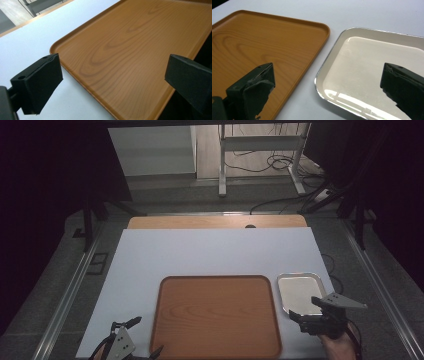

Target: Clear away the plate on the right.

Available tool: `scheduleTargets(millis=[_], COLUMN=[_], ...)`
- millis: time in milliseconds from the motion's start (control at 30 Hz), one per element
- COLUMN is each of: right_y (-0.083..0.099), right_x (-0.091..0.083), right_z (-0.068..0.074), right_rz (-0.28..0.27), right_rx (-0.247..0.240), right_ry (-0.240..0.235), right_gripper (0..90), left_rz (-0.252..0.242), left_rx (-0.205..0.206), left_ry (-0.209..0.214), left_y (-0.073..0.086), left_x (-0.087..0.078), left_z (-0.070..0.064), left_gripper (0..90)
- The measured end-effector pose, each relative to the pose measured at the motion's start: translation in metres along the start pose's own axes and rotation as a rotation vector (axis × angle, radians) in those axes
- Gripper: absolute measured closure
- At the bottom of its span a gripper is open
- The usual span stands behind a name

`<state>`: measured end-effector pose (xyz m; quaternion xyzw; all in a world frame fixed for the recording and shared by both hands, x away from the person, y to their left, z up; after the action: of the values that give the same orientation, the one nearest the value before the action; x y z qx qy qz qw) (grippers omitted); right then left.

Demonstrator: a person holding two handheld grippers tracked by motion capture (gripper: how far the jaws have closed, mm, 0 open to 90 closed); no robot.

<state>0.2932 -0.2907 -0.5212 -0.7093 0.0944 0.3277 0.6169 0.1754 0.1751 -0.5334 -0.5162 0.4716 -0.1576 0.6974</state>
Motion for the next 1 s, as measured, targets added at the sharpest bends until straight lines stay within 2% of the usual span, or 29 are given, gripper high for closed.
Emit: scheduleTargets(millis=[200,567,700,900,1000], right_y=[-0.003,-0.008,-0.012,-0.014,-0.015], right_x=[0.009,0.018,0.022,0.034,0.036], right_z=[-0.006,-0.018,-0.025,-0.035,-0.038], right_rz=[0.014,0.015,0.009,0.045,0.054], right_rx=[-0.008,0.010,0.014,0.013,0.032], right_ry=[0.023,0.060,0.090,0.134,0.152], right_gripper=[0.0,0.0,0.0,0.0,0.0], left_rz=[0.001,0.001,0.003,0.003,0.009], left_rx=[0.001,0.002,0.003,0.005,0.011], left_ry=[0.000,0.001,0.001,0.001,0.001], left_y=[0.000,0.000,0.000,0.000,0.000], left_x=[0.000,0.000,0.000,0.000,0.000], left_z=[0.000,0.000,-0.001,-0.001,-0.001], left_gripper=[1.0,1.0,1.0,1.0,1.1])
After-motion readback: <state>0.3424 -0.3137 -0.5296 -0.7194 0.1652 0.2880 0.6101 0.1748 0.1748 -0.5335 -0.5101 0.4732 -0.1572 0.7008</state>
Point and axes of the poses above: each handheld gripper's, and its own axes: x roughly forward along the jaws, y roughly out of its underside, z roughly to its left, the point moved 7 cm from there along x, roughly forward along the jaws, and after that the axes turned 15 degrees about y, right-handed, at the moved point
